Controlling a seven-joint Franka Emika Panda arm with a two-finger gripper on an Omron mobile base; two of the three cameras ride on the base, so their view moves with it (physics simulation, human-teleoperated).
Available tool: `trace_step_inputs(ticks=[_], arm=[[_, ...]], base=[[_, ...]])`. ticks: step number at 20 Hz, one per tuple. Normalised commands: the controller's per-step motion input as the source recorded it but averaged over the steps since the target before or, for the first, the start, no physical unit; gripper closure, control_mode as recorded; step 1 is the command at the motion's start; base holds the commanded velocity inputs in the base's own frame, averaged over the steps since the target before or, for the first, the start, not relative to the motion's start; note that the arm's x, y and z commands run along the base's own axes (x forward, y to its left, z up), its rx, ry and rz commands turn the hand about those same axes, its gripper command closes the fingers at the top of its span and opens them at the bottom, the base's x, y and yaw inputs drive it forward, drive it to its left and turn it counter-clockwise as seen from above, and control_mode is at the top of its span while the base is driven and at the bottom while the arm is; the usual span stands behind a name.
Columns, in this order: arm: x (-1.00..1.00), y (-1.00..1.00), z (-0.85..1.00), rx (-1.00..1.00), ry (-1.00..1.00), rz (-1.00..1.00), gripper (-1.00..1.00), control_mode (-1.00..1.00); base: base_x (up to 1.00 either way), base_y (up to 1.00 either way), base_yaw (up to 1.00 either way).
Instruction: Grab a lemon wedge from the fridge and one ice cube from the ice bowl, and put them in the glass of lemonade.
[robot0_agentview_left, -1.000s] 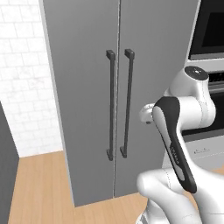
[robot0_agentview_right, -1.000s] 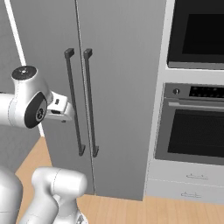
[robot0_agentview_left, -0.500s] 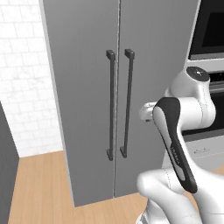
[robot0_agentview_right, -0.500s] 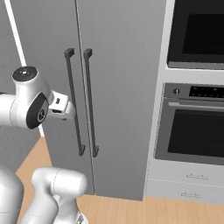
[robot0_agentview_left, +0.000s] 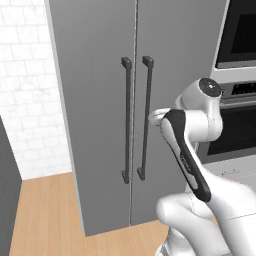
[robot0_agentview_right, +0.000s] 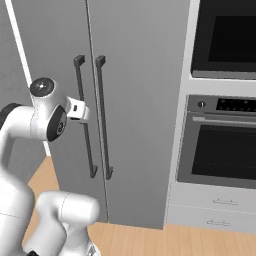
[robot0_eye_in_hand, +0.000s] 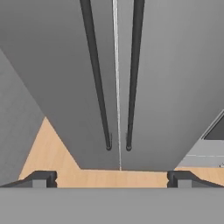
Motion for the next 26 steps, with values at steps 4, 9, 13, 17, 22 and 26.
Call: trace_step_inputs(ticks=[4, 9, 13, 17, 22, 26], arm=[[1.0, 0.02, -0.14, -0.02, 0.0, -0.06, -1.0, -1.0], [0.99, 0.02, -0.29, -0.09, 0.03, -0.11, -1.0, -1.0], [0.89, 0.0, -0.27, -0.07, 0.08, -0.08, -1.0, -1.0], [1.0, 0.0, -0.39, 0.0, 0.0, -0.01, -1.0, -1.0], [1.0, -0.03, -0.31, 0.0, 0.0, 0.0, -1.0, -1.0], [0.84, -0.25, -0.17, 0.03, 0.0, 0.03, -1.0, -1.0]], base=[[0.0, 0.0, 0.0], [0.0, 0.0, 0.0], [0.0, 0.0, 0.0], [0.0, 0.0, 0.0], [0.0, 0.0, 0.0], [0.0, 0.0, 0.0]])
